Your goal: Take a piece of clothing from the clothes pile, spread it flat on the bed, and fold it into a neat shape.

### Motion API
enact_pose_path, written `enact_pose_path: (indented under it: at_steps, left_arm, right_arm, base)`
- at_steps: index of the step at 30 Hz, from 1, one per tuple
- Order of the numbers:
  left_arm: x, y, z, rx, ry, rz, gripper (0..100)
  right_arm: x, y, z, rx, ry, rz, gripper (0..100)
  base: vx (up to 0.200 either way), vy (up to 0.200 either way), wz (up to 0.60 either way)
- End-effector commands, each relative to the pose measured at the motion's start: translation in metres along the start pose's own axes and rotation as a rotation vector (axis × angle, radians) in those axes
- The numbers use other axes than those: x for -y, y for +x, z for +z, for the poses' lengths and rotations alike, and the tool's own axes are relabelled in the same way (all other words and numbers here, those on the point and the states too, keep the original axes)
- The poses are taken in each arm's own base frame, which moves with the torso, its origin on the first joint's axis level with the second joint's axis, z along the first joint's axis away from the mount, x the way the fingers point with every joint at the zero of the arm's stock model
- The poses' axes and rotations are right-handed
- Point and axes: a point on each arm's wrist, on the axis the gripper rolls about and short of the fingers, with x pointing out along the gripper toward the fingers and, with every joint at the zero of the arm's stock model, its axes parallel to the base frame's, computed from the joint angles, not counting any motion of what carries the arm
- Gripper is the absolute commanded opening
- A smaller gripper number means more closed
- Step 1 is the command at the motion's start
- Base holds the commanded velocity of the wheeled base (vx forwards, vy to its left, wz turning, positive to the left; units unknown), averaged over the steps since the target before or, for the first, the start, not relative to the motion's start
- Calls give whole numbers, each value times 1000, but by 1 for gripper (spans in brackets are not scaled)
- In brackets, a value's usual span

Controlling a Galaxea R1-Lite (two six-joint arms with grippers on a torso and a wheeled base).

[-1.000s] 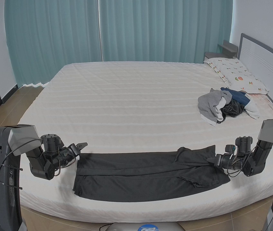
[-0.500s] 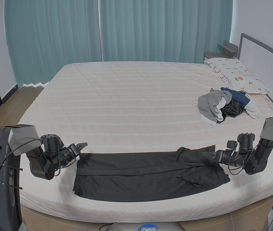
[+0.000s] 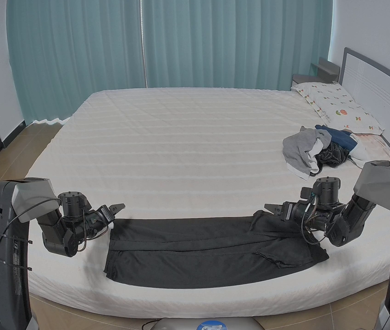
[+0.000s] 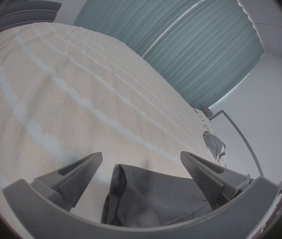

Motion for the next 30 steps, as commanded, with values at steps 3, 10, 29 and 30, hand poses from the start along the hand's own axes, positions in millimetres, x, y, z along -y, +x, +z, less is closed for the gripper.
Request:
enact_pose_path:
  at_steps: [3,10,29,30]
  left_arm:
    - [0,0,0,0,-1,1,100]
    - [0,1,0,2,0,-1,100]
    - [0,1,0,6,1,-4,100]
    - [0,1,0,6,1,-4,100]
  right_arm:
    - [-26,39,-20,-41,-37,-45,100]
    - [-45,58,-25,-76,-77,-95,100]
    - [-49,81,-38,-83,-185,-202,0]
    - [-50,82,-38,-83,-186,-201,0]
  base:
    - [0,0,0]
    - [0,0,0]
    - [0,0,0]
    - [0,0,0]
